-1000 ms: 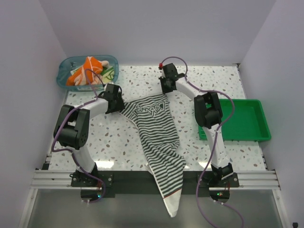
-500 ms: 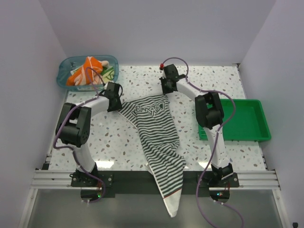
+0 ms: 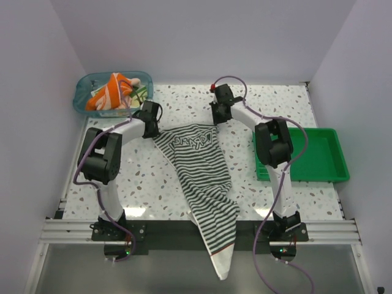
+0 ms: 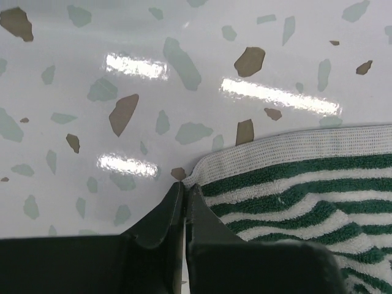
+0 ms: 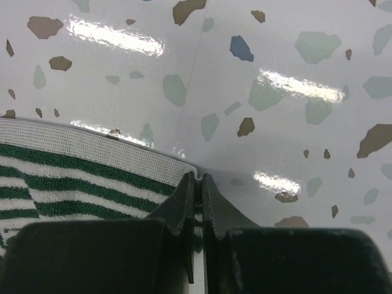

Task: Fold and stack the towels
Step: Flatten out the crumpled towel, then fold the towel

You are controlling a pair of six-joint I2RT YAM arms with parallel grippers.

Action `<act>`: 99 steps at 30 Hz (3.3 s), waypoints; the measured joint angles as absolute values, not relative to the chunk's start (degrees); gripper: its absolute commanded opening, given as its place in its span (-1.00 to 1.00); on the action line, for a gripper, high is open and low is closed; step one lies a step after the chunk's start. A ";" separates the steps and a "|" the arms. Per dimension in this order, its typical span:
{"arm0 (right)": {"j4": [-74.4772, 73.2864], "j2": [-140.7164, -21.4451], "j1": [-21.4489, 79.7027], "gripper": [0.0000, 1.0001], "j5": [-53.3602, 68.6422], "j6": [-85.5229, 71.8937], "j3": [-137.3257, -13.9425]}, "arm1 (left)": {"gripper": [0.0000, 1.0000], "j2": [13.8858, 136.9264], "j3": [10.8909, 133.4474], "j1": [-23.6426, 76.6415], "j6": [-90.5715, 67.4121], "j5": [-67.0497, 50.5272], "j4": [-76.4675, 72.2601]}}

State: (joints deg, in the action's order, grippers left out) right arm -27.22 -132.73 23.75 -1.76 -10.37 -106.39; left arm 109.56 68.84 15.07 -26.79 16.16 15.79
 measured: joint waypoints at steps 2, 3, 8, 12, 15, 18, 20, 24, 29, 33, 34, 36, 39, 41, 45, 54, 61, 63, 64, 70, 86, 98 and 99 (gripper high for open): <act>-28.62 -132.25 23.00 -1.00 -1.37 -10.90 -106.50 | -1.00 109.71 70.39 15.07 -25.32 16.08 17.12; -29.76 -131.94 22.46 -1.00 -1.10 -11.14 -106.98 | -1.00 109.71 71.83 15.07 -24.32 16.21 18.15; -34.70 -130.06 19.66 -1.00 -0.62 -11.35 -115.37 | -1.00 109.67 87.11 15.16 -19.49 17.04 22.17; -37.32 -126.98 17.89 -1.00 -0.99 -10.98 -128.62 | -1.00 109.14 104.07 15.18 -15.11 17.63 22.48; -37.15 -121.82 17.28 -1.00 -1.41 -10.02 -134.65 | -1.00 107.20 114.28 15.20 -12.05 17.41 22.39; -36.01 -112.92 17.47 -1.00 -1.37 -8.86 -135.37 | -1.00 103.31 121.43 15.59 -9.45 16.05 22.48; -35.40 -106.59 18.04 -1.00 -0.49 -8.08 -134.63 | -1.00 99.29 122.83 16.12 -8.12 14.81 22.48; -31.94 -92.05 18.61 -1.00 2.20 -6.83 -125.62 | -1.00 89.25 120.70 17.54 -6.98 11.33 23.66; -31.22 -76.58 18.74 -1.00 7.90 -5.85 -114.34 | -1.00 75.75 115.46 20.10 -6.33 5.17 27.29; -31.31 -69.58 18.83 -1.00 13.37 -5.50 -112.03 | -1.00 68.31 115.81 20.40 -6.28 -1.15 30.30; -31.31 -68.38 18.90 -1.00 14.52 -5.45 -112.20 | -1.00 67.13 116.46 20.40 -6.28 -2.55 31.14; -31.86 -66.94 18.98 -1.00 16.14 -5.30 -113.97 | -1.00 66.13 118.67 20.40 -6.33 -4.91 32.69; -32.16 -67.29 19.03 -1.00 16.62 -5.30 -118.52 | -1.00 66.65 122.32 20.40 -6.39 -7.77 33.58; -32.18 -68.45 19.03 -1.00 16.21 -5.32 -121.45 | -1.00 68.10 124.97 20.40 -6.42 -8.64 34.22; -32.36 -73.38 19.03 -1.00 12.82 -5.30 -127.79 | -1.00 74.08 131.17 20.40 -6.37 -7.84 33.98; -29.43 -91.29 18.39 -1.00 -0.82 -4.40 -134.32 | -1.00 92.33 132.64 18.90 -4.67 4.36 26.89; -27.77 -108.95 16.93 -1.00 -7.31 -3.42 -136.07 | -1.00 113.40 133.05 15.16 -5.34 7.57 23.90; -27.11 -112.71 16.32 -1.00 -7.75 -3.60 -134.34 | -1.00 118.56 131.94 14.66 -5.41 7.75 23.38; -26.74 -114.59 15.97 -1.00 -7.79 -3.66 -133.43 | -1.00 120.40 131.41 14.57 -5.41 7.75 23.16; -24.97 -125.34 14.24 -1.00 -6.81 -3.75 -131.52 | -1.00 129.51 127.59 14.37 -5.39 7.62 21.65; -22.50 -129.25 13.76 -1.00 -4.12 -6.11 -113.30 | -1.00 131.13 109.23 13.89 -7.92 4.64 14.41; -25.91 -118.34 13.89 -1.00 -2.81 -7.49 -105.03 | -1.00 118.43 99.24 13.89 -9.52 2.00 15.97; -26.79 -116.31 13.89 -1.00 -2.44 -7.75 -104.18 | -1.00 116.44 98.52 13.91 -10.02 1.63 16.49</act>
